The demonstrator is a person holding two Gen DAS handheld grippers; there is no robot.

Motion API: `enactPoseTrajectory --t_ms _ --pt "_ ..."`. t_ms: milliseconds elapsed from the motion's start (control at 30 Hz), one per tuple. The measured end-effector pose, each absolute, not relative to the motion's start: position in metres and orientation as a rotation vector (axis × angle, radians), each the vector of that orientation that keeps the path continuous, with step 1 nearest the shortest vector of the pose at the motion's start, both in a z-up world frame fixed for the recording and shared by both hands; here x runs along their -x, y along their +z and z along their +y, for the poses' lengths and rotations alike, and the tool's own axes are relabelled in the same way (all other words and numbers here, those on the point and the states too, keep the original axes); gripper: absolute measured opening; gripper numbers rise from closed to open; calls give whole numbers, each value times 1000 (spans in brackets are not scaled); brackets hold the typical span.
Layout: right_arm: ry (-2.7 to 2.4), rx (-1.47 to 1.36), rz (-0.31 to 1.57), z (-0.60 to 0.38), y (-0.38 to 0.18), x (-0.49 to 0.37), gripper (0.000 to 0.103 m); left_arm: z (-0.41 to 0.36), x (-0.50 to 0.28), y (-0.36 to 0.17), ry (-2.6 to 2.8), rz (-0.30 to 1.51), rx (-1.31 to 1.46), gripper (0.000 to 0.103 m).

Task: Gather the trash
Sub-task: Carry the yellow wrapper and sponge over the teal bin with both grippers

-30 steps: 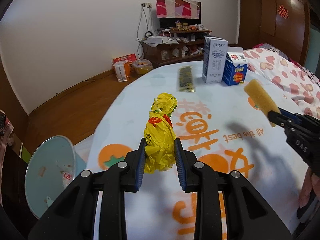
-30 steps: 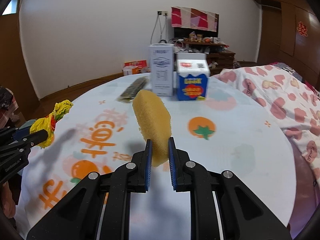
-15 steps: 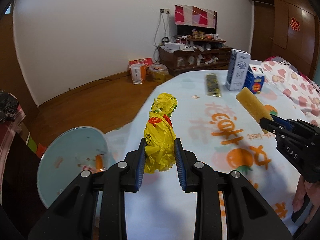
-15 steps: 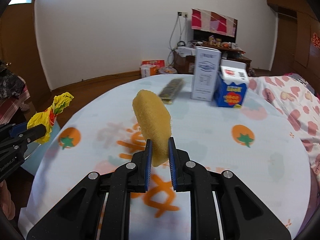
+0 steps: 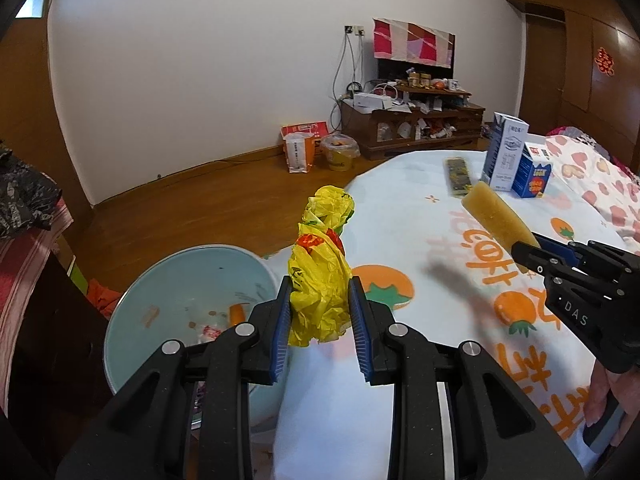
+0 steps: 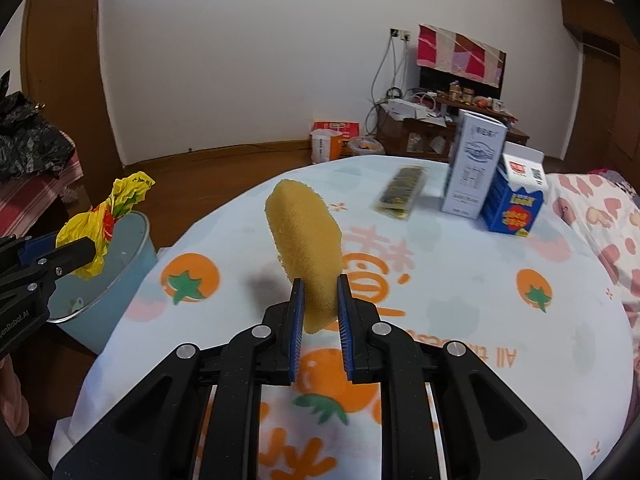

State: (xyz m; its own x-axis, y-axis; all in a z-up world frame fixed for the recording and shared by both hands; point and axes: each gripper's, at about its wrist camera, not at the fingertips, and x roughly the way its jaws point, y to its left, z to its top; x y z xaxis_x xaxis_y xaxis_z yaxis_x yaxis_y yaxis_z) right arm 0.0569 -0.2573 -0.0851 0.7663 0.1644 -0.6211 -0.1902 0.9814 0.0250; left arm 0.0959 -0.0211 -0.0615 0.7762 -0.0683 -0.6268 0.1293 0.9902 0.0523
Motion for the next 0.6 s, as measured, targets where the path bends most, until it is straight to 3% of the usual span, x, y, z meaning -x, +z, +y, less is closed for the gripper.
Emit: enactPoseTrajectory --t_ms 600 --pt "276 101 662 -203 -82 -57 17 21 -84 -57 -37 646 -65 28"
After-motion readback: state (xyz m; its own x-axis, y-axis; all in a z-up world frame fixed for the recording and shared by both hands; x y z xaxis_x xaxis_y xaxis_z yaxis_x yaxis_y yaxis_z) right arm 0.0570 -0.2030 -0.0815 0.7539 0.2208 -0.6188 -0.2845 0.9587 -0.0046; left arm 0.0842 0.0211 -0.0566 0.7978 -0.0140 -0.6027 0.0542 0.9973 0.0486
